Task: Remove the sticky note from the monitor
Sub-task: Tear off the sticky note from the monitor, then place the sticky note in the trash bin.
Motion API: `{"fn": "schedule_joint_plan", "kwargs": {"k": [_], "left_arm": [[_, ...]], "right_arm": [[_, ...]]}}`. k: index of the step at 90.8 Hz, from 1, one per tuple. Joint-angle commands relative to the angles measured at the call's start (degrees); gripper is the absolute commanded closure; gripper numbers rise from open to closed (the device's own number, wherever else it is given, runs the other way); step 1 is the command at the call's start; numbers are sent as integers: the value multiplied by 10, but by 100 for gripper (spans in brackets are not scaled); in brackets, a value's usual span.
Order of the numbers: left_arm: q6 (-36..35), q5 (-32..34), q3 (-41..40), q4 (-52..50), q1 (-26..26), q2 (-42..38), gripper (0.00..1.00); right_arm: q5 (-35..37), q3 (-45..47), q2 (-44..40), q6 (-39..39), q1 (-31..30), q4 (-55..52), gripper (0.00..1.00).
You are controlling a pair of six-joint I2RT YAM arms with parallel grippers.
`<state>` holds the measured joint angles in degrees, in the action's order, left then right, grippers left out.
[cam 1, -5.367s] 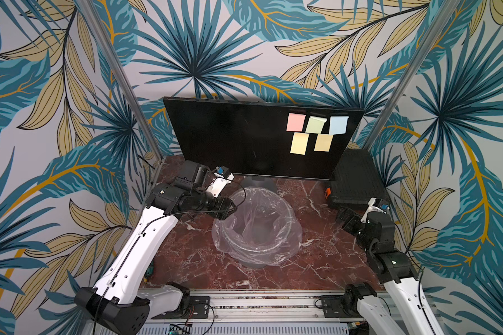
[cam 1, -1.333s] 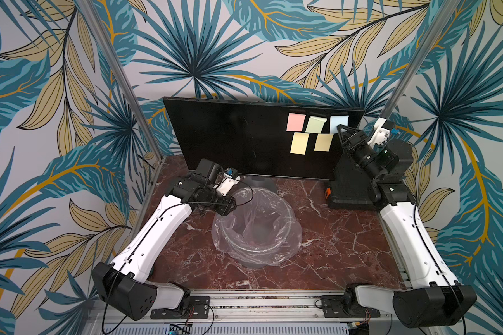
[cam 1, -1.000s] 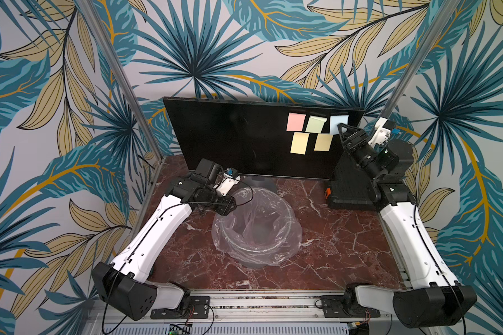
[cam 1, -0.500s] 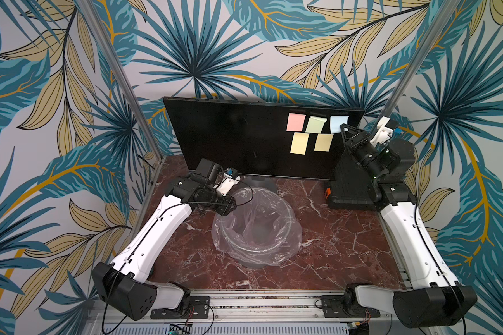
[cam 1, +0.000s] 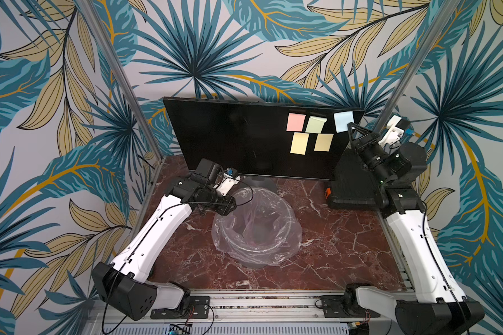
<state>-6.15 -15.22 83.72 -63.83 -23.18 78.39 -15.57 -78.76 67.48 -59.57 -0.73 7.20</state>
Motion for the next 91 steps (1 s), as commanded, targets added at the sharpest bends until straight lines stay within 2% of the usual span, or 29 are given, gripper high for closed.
{"fn": "schedule_joint_plan", "kwargs": {"k": [1, 16, 25, 48, 61, 75, 84, 91], "left_arm": [[-6, 11, 18, 5, -1, -8, 54], [-6, 14, 16, 6, -1, -10, 54], [-6, 13, 15, 6, 0, -11, 54], [-7, 14, 12, 8, -1, -13, 53], [-7, 12, 9, 9, 0, -13, 54], [-8, 9, 9, 8, 0, -12, 54], [-8, 7, 11, 8, -1, -8, 54], [-7, 8, 14, 7, 0, -3, 54]], "right_arm": [[-16, -6, -28, 5, 0, -14, 100], [-50, 19, -80, 15, -7, -51, 100], [-51, 44, -122, 59, -39, -105, 100], [35, 92, -181, 222, -237, -280, 100], [102, 116, -147, 291, -367, -316, 100], [177, 80, -51, 367, -474, -351, 100], [206, 54, 7, 389, -506, -363, 100], [204, 47, 39, 391, -516, -363, 100]]}}
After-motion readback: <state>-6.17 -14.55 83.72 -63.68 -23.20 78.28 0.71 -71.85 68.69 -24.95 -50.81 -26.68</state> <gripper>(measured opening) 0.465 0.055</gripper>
